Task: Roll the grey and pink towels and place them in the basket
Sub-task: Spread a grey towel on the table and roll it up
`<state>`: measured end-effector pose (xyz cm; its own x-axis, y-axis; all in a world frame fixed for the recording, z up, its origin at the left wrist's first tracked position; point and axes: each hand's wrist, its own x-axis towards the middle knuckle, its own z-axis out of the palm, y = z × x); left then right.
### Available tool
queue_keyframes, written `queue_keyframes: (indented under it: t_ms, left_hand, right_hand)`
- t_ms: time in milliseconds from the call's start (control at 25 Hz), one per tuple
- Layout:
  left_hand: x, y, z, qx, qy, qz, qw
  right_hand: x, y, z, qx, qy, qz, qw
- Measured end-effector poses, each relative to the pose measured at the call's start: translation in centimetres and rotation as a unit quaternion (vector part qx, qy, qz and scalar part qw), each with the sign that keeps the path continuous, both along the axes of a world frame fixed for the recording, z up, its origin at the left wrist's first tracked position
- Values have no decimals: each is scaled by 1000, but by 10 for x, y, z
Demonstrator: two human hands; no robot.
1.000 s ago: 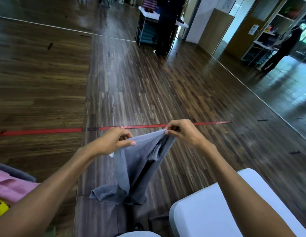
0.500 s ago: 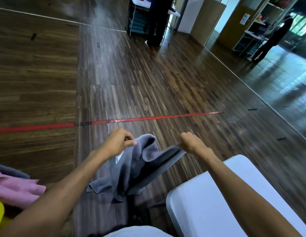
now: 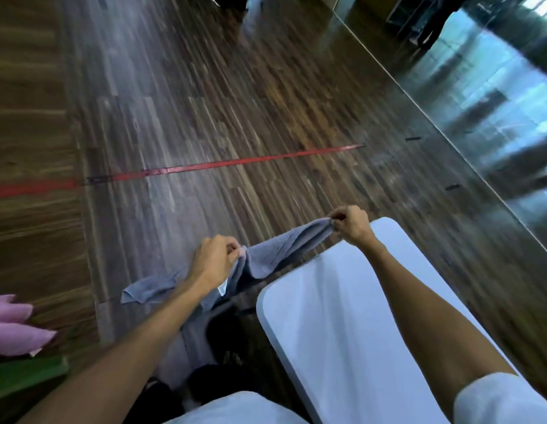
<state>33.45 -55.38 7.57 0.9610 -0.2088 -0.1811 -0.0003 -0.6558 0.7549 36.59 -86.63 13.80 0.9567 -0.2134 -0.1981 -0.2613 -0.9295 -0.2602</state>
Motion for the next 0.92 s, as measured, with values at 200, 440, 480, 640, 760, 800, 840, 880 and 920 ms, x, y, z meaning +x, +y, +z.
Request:
queue_keyframes:
  t_ms: [200, 440, 480, 640, 760, 800, 840, 880, 920]
  left_hand:
    - [-25, -47, -31, -17, 5, 72, 997]
    - [-47, -101, -74, 4, -26, 119, 993]
    - [-50, -107, -79, 20, -28, 110, 993]
    - [-66, -121, -79, 70, -26, 113, 991]
    - [-84, -125, -78, 94, -31, 139, 985]
    - [-89, -127, -79, 101, -33, 144, 984]
    - [-94, -128, -81, 109, -36, 146, 983]
    - [-98, -130, -83, 118, -38, 147, 981]
    - [-102, -131, -84, 127, -40, 150, 980]
  right_hand:
    - [10, -91, -18, -18, 44, 41, 998]
    - [42, -211, -42, -50, 71, 90, 992]
    - [45, -230, -45, -49, 71, 110, 990]
    - [54, -285, -64, -34, -1, 81, 996]
    - [54, -310, -89, -37, -32, 3, 999]
    - [54, -317, -97, -27, -34, -17, 999]
    - [53, -323, -105, -15, -40, -31, 999]
    - [52, -327, -112, -1, -47, -42, 998]
    - [51, -330, -119, 12, -53, -47, 997]
